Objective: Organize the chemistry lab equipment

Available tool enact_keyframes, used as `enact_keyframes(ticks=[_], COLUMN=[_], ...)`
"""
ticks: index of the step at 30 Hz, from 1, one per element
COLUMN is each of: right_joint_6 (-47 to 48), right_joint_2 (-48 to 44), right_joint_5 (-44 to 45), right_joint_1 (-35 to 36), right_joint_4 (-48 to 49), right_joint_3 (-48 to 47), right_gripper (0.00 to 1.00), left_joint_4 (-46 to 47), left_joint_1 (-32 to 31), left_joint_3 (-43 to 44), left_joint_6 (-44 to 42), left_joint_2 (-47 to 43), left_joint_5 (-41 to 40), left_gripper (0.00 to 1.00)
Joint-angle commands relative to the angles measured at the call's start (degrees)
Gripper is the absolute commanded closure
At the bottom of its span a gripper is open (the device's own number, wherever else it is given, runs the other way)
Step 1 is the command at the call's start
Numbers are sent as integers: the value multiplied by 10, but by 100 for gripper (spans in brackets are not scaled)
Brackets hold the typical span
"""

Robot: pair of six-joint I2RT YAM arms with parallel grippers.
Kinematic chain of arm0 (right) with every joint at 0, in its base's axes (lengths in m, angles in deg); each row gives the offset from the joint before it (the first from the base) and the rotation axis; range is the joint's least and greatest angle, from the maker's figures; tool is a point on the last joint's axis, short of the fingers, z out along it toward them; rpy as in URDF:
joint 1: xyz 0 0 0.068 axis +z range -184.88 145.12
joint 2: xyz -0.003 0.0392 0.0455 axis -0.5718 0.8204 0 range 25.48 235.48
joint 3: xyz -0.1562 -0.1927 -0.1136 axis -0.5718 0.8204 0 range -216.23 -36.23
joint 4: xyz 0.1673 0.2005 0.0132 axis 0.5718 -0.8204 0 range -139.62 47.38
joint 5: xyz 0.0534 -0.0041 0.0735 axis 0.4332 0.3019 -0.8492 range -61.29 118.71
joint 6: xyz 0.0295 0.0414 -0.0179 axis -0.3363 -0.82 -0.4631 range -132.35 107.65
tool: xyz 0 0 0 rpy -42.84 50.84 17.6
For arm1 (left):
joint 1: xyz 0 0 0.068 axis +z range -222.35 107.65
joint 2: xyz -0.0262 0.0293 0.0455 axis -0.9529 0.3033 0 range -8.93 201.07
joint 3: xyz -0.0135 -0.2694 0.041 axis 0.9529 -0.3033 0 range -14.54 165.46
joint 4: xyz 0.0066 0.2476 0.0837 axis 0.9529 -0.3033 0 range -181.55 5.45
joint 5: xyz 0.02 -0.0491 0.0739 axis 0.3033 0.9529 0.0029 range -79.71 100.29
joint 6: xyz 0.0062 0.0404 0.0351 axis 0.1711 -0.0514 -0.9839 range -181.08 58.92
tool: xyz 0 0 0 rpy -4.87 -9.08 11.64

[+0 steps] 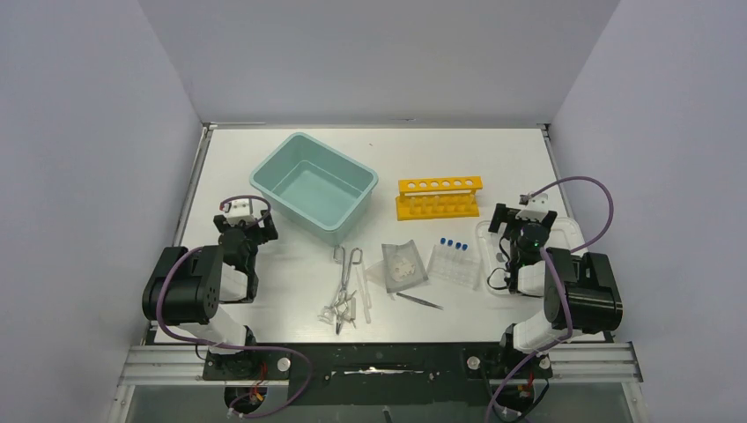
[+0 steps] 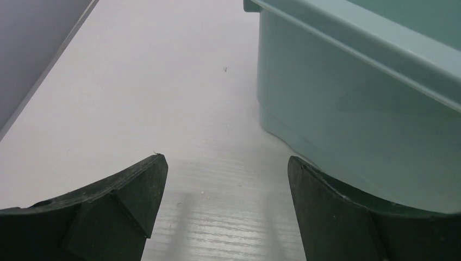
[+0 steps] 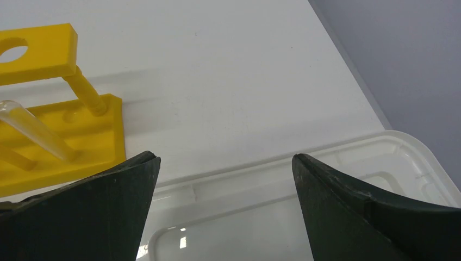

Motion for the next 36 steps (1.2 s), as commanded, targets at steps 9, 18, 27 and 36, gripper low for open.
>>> enact_keyframes(ticks=[9, 18, 27, 36], right_joint_6=[-3, -19, -10, 4], right_joint_2=[-2, -86, -296, -314], right_joint_5=[-1, 38, 11, -151], right_joint_1=[0, -1, 0, 9], right_joint_4=[33, 2, -183, -314], right_joint_3=[0, 21, -11, -135], right_gripper=[2, 2, 2, 2], left_joint_4=[22, 20, -124, -411], left_joint_1=[1, 36, 30, 0], left_joint_3=[5, 6, 22, 106], left_joint_6=[-7, 10, 14, 74], left_joint_2=[-3, -3, -156, -338], left_joint_5=[8, 59, 41, -11], left_gripper=[18, 18, 18, 18])
